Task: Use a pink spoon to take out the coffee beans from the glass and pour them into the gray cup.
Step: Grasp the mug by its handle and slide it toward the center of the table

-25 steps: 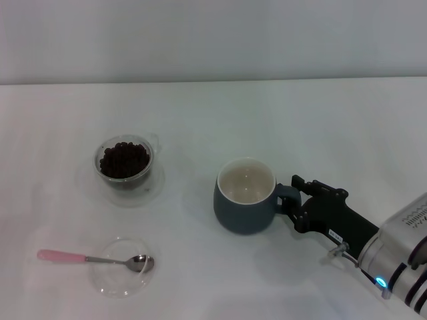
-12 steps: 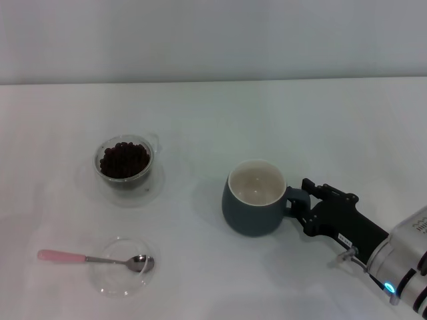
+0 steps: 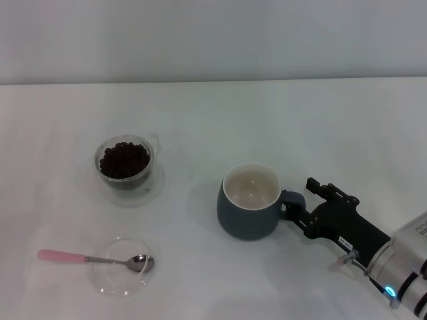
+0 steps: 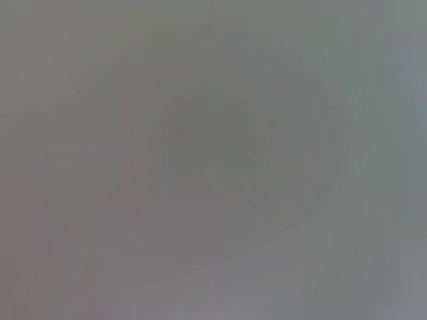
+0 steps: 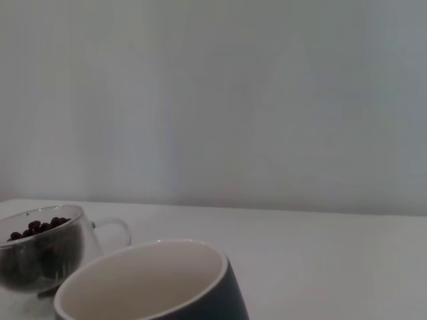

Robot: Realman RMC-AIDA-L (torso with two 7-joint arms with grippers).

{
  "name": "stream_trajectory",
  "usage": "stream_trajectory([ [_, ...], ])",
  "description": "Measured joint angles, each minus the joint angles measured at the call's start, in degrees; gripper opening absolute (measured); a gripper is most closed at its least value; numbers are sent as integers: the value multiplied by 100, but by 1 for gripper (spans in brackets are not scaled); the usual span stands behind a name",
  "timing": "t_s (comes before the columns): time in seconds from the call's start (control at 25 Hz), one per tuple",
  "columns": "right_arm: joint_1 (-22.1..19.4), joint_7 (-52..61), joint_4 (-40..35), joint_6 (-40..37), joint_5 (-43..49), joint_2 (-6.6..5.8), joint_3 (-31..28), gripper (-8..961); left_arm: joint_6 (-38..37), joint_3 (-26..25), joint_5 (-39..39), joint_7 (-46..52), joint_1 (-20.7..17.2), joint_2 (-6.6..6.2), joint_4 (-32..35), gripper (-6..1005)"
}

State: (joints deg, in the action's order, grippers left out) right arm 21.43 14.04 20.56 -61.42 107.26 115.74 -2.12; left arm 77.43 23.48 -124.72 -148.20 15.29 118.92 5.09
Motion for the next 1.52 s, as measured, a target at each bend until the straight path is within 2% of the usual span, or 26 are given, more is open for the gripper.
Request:
stream_trajectory([
  [0.04, -21, 17, 7, -22, 15, -4, 11, 646, 0, 0, 0, 1, 0, 0, 0, 699],
  [0.36, -238, 79, 16, -340, 40, -22, 107, 636, 0, -1, 14, 2, 15, 0, 0, 700],
  [0.72, -255, 410, -42, -496, 54, -45, 528, 657, 0, -1, 28, 2, 26, 0, 25, 700],
  [1.52, -303, 424, 0, -587, -2, -42, 513, 702, -49, -30, 1, 2, -11, 0, 14, 699],
])
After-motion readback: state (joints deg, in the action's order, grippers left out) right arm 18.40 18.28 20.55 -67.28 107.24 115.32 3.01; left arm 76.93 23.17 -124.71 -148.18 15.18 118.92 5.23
